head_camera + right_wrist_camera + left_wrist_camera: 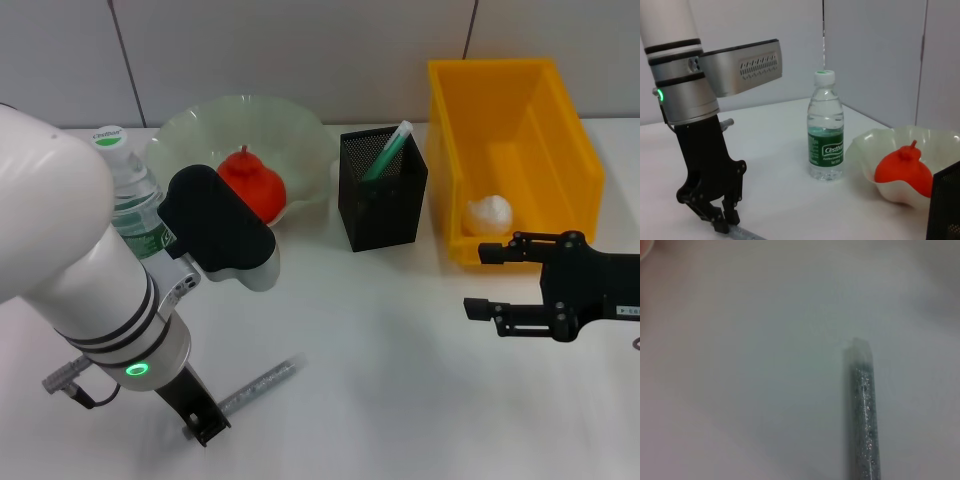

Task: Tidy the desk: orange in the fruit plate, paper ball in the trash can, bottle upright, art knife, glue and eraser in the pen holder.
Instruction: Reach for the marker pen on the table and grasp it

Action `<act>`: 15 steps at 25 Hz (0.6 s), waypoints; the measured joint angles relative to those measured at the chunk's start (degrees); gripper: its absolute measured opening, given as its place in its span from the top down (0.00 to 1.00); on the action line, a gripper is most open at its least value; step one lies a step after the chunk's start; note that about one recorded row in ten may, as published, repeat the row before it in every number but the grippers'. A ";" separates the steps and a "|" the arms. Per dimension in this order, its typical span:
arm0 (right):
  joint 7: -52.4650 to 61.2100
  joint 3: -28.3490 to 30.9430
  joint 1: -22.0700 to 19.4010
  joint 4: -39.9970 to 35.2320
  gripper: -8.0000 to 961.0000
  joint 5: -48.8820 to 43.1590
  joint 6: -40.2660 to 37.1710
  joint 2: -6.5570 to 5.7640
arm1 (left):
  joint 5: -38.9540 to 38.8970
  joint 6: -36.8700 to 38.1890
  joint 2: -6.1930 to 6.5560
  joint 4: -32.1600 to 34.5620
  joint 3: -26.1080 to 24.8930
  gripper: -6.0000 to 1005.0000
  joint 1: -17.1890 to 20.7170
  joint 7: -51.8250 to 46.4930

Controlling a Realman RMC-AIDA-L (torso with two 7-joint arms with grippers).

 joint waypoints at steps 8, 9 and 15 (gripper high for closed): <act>0.07 0.11 0.33 0.17 0.24 0.03 0.00 -0.41 | -0.38 1.34 0.23 2.00 -1.62 0.85 0.41 0.00; 0.12 0.10 0.40 0.18 0.24 0.02 0.00 -0.43 | -0.36 1.56 0.25 1.99 -1.84 0.85 0.36 0.00; 0.27 0.10 0.67 0.22 0.24 0.02 -0.01 -0.45 | -0.05 1.87 0.17 1.04 -1.65 0.85 -0.11 0.06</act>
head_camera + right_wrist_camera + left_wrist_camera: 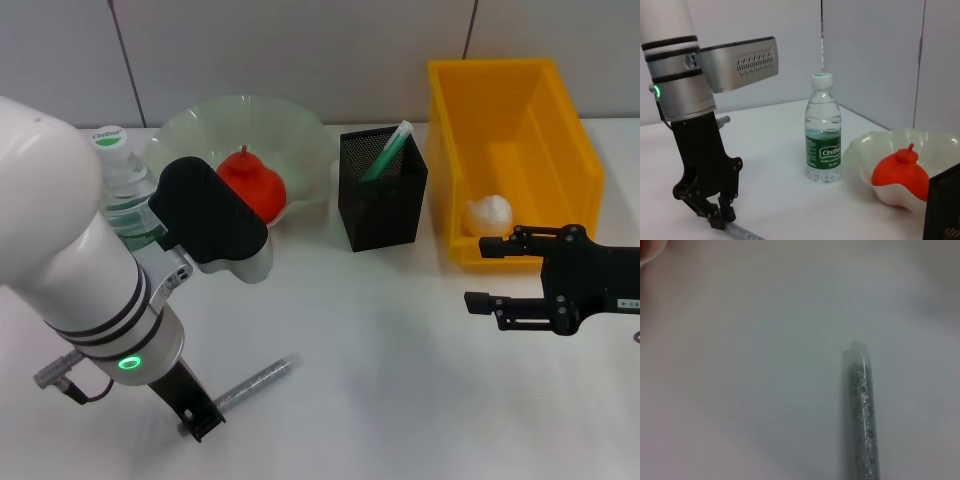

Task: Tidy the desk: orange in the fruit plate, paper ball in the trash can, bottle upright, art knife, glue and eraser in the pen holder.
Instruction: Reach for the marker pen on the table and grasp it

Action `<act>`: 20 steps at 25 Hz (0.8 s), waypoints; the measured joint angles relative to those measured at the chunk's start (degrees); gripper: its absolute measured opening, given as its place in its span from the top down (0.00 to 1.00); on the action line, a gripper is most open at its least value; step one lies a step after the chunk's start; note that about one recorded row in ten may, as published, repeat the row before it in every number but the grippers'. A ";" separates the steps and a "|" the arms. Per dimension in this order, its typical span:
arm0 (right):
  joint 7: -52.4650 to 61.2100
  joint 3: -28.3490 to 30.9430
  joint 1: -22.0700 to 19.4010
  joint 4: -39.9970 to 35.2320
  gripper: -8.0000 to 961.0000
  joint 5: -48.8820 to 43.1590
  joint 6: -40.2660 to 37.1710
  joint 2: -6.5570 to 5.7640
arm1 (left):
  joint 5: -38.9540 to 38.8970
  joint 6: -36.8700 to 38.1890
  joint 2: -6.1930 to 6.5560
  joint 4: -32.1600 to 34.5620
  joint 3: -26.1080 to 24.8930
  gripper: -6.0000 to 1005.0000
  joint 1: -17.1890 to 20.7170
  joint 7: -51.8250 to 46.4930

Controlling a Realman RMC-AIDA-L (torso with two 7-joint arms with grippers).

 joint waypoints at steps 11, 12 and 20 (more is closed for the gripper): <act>0.06 0.00 0.17 0.02 0.25 0.00 0.03 -0.08 | -0.06 -0.86 -0.15 -2.32 0.36 0.84 -0.76 0.00; 0.06 0.00 0.19 0.02 0.25 0.00 0.03 -0.08 | -0.06 -0.86 -0.15 -2.32 0.36 0.84 -0.76 0.00; 0.10 0.00 0.23 0.02 0.25 0.00 0.17 -0.09 | -0.46 -1.60 -0.17 -2.97 0.78 0.69 -1.44 -0.60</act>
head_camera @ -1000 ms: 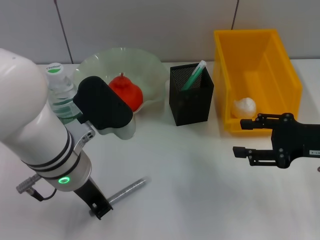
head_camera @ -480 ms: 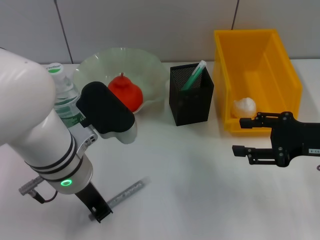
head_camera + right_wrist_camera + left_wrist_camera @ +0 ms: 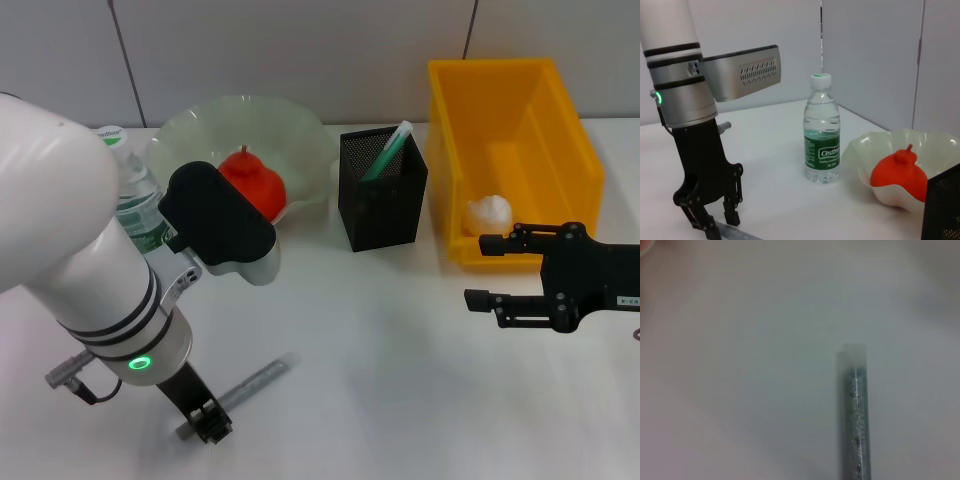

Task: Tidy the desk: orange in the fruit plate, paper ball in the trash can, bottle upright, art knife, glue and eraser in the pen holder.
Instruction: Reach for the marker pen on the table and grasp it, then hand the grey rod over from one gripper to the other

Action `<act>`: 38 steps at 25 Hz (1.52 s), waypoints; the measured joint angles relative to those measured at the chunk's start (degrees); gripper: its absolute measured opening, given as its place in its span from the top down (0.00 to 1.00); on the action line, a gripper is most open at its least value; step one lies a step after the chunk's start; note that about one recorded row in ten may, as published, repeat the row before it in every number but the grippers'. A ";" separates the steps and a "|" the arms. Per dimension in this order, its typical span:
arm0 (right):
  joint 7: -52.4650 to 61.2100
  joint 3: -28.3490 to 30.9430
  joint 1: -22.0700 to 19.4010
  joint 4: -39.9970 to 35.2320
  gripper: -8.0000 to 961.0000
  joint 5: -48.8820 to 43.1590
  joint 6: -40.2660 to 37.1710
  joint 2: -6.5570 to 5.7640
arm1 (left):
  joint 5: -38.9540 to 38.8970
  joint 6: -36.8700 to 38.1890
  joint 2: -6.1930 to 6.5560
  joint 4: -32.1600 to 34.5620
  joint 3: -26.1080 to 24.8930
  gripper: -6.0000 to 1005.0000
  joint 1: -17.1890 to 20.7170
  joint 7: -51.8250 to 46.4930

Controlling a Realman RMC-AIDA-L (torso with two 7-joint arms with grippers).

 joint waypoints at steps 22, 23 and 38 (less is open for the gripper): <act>0.03 0.07 0.10 0.09 0.25 0.00 0.50 -0.03 | -1.01 -2.75 0.00 -4.51 1.59 0.69 -2.70 -0.40; 0.03 0.07 0.11 0.09 0.25 0.00 0.50 -0.03 | -1.01 -2.75 0.00 -4.51 1.59 0.74 -2.70 -0.40; 1.19 4.09 0.53 0.09 0.25 0.54 -1.85 -0.09 | -4.52 0.12 0.44 10.48 -9.65 0.84 5.16 4.91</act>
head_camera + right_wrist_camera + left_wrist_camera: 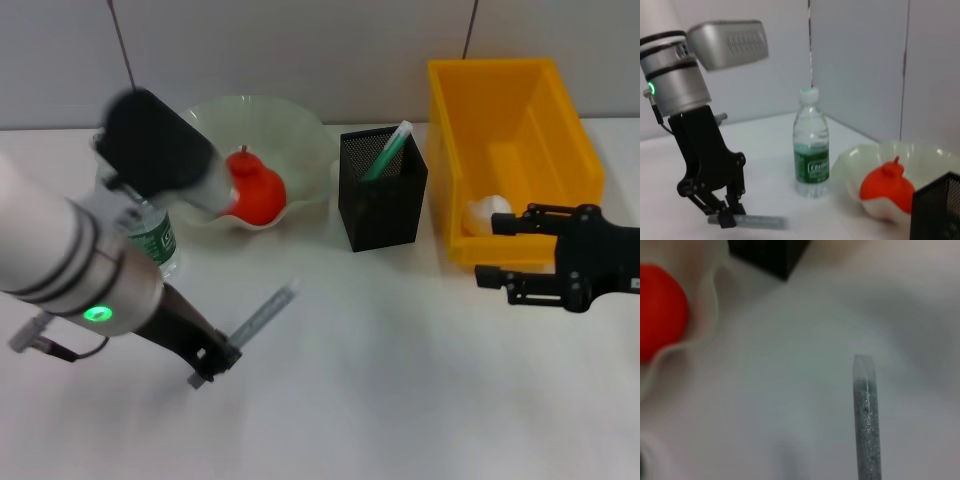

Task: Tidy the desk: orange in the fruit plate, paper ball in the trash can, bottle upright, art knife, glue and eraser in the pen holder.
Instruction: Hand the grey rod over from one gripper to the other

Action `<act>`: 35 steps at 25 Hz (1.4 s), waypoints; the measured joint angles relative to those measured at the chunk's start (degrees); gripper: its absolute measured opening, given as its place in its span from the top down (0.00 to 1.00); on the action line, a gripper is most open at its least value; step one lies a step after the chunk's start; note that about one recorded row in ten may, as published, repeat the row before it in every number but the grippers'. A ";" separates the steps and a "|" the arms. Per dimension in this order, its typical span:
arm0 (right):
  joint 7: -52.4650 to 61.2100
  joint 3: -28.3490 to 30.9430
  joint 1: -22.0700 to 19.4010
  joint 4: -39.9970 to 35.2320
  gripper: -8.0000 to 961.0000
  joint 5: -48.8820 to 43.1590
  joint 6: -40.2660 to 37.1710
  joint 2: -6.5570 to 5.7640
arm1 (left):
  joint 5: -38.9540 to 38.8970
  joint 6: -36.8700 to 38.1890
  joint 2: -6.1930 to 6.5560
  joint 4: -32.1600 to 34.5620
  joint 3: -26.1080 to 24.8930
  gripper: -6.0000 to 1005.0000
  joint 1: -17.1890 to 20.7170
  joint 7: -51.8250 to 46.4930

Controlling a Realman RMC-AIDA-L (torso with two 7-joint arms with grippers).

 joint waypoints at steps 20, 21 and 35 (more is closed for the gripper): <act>0.42 1.17 10.69 25.89 0.25 6.51 -0.76 1.60 | -39.14 -0.91 0.29 -18.89 -27.46 0.84 6.95 41.58; -0.29 1.21 11.42 27.64 0.25 6.76 -0.08 1.59 | -39.76 -1.07 0.28 -19.48 -27.62 0.84 6.86 41.98; -2.92 1.13 13.45 32.43 0.25 10.83 3.87 1.68 | -40.85 -2.55 0.07 -23.73 -27.08 0.84 5.63 44.22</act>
